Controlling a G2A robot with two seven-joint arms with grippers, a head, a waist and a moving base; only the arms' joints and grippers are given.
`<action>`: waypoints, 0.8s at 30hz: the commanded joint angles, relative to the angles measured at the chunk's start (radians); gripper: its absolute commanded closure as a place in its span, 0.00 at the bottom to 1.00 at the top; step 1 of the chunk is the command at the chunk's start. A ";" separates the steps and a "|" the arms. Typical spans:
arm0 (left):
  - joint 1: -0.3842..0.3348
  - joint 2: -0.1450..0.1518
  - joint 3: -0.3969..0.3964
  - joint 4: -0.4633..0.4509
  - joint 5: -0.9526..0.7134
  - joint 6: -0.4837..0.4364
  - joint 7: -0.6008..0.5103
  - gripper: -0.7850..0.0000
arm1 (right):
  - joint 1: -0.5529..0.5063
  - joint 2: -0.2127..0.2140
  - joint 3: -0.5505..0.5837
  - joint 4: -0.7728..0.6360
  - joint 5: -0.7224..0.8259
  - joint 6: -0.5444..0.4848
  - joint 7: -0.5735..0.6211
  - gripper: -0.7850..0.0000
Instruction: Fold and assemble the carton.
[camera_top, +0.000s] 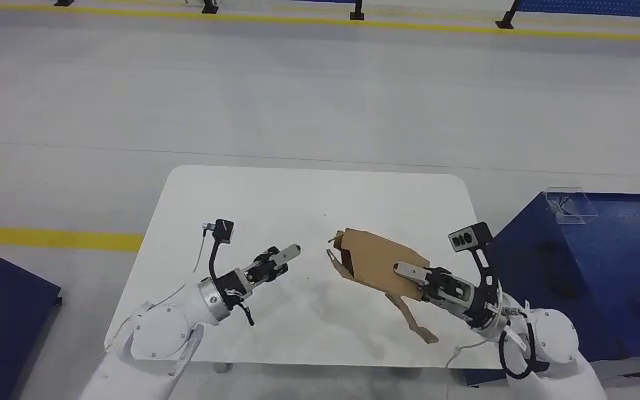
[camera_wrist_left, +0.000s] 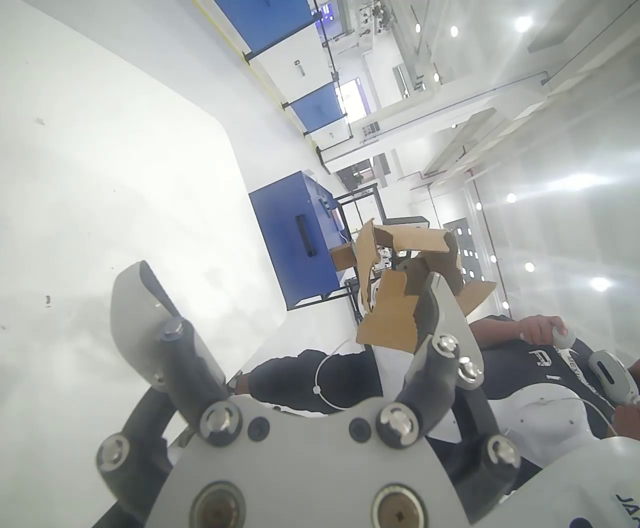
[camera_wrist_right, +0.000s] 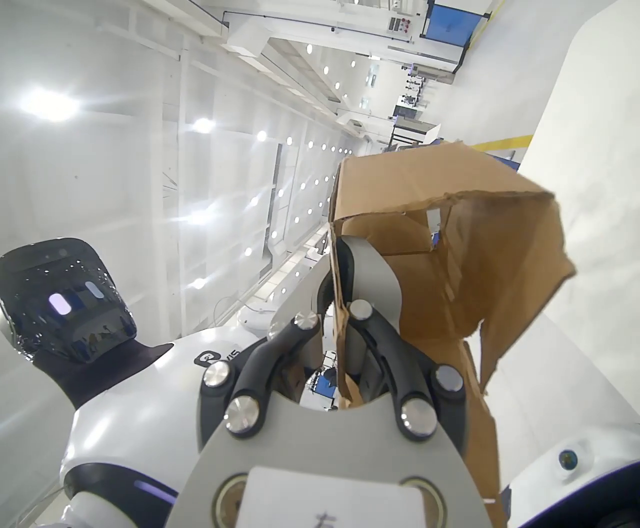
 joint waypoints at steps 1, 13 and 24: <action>0.010 0.002 -0.035 -0.042 0.040 -0.049 0.061 0.00 | -0.005 0.000 -0.016 0.000 -0.119 -0.053 -0.025 1.00; 0.261 0.013 -0.010 -0.376 0.581 -0.231 0.249 0.00 | -0.036 0.000 -0.088 0.008 -0.428 -0.296 -0.072 1.00; 0.180 0.000 0.086 -0.323 0.601 -0.123 0.145 0.00 | -0.048 0.006 -0.097 0.016 -0.407 -0.307 -0.075 1.00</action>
